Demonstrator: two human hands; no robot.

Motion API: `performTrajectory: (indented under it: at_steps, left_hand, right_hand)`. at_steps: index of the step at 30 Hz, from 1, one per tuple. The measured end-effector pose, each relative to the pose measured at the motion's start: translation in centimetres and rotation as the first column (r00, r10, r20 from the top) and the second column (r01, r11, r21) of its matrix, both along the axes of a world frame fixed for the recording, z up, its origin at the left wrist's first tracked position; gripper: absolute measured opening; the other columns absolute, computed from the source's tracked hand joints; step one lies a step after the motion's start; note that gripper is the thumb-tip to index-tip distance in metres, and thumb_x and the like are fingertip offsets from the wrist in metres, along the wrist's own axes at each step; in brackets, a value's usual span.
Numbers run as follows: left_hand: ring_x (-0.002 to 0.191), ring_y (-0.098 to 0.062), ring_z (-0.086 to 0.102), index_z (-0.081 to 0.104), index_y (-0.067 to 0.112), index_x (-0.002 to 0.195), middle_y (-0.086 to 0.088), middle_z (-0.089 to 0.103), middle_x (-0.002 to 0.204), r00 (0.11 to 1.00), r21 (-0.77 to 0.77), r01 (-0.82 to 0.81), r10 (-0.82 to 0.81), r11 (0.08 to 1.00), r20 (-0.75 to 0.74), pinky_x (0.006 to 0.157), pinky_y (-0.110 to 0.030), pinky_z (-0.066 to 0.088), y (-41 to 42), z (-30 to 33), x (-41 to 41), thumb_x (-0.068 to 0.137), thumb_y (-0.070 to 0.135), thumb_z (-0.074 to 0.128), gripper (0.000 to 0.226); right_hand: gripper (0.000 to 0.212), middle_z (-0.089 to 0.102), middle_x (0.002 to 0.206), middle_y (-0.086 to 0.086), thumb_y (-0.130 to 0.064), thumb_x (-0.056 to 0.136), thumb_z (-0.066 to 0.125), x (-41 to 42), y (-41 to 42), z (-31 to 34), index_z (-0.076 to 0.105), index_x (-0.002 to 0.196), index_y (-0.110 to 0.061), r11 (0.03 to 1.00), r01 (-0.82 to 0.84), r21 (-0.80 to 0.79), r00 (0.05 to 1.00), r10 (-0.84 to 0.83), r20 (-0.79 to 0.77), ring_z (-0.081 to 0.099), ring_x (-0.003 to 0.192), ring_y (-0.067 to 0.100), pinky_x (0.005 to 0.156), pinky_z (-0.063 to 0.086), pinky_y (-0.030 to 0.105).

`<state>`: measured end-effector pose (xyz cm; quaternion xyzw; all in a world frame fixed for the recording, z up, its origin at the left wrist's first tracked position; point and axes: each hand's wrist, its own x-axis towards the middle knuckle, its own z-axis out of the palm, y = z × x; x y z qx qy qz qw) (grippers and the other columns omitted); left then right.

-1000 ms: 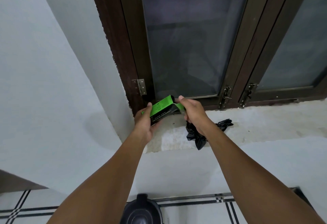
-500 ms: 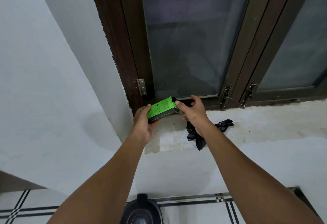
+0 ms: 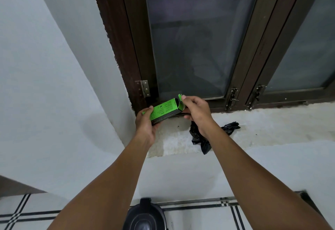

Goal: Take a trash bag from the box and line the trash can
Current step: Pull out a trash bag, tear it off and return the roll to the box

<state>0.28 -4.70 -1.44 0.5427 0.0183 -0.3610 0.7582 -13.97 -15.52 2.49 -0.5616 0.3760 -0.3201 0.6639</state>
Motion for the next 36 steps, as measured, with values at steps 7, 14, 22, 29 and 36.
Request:
performTrajectory:
  at_steps: [7, 14, 22, 29, 36]
  left_hand:
    - [0.108, -0.026, 0.068, 0.060, 0.017, 0.107, -0.009, 0.068, 0.110, 0.998, 0.007, -0.022, 0.021, 1.000, 0.060, 0.099, -0.050, 0.057, -0.5, 0.5, -0.5, 0.099, 0.024, 0.066, 0.013]
    - [0.110, -0.025, 0.068, 0.060, 0.017, 0.111, -0.010, 0.068, 0.114, 0.996, 0.030, -0.050, 0.047, 0.998, 0.079, 0.097, -0.047, 0.058, -0.4, 0.5, -0.8, 0.099, 0.030, 0.065, 0.018]
    - [0.107, -0.022, 0.069, 0.059, 0.018, 0.109, -0.011, 0.068, 0.118, 0.986, 0.065, -0.089, 0.079, 0.994, 0.150, 0.086, -0.038, 0.062, -0.5, 0.3, -1.1, 0.099, 0.035, 0.065, 0.020]
    - [0.104, -0.021, 0.067, 0.055, 0.023, 0.105, -0.007, 0.065, 0.112, 0.968, 0.100, -0.129, 0.104, 0.987, 0.227, 0.095, -0.042, 0.059, -0.5, 0.1, -1.5, 0.101, 0.035, 0.062, 0.015]
    - [0.102, -0.021, 0.067, 0.050, 0.023, 0.103, -0.006, 0.064, 0.109, 0.952, 0.114, -0.164, 0.127, 0.980, 0.278, 0.090, -0.038, 0.061, -0.5, 0.1, -1.9, 0.103, 0.035, 0.059, 0.015]
  right_hand:
    - [0.011, 0.076, 0.102, 0.001, -0.023, 0.097, 0.071, 0.4, 0.0, -0.7, 0.073, 0.107, -0.020, 0.993, 0.017, -0.113, 0.999, -0.021, -0.032, 0.068, 0.092, 0.011, 0.060, 0.053, 0.023]
    - [0.008, 0.076, 0.098, -0.001, -0.019, 0.096, 0.072, 0.7, -0.1, -0.9, 0.070, 0.100, -0.025, 0.984, 0.031, -0.175, 0.998, -0.040, -0.050, 0.069, 0.086, 0.010, 0.058, 0.053, 0.024]
    - [0.011, 0.076, 0.090, -0.001, -0.017, 0.092, 0.074, 1.0, -0.1, -1.5, 0.072, 0.084, -0.024, 0.956, 0.044, -0.290, 0.990, -0.080, -0.116, 0.072, 0.087, 0.014, 0.076, 0.063, 0.041]
    - [0.018, 0.075, 0.077, -0.007, -0.021, 0.087, 0.074, 1.1, 0.2, -1.5, 0.072, 0.070, -0.025, 0.954, 0.066, -0.293, 0.979, -0.119, -0.166, 0.069, 0.077, 0.015, 0.080, 0.062, 0.052]
    - [0.018, 0.071, 0.073, -0.015, -0.025, 0.094, 0.070, 0.7, 1.0, -1.3, 0.076, 0.078, -0.021, 0.881, 0.028, -0.473, 0.973, -0.132, -0.187, 0.067, 0.073, 0.005, 0.069, 0.053, 0.027]
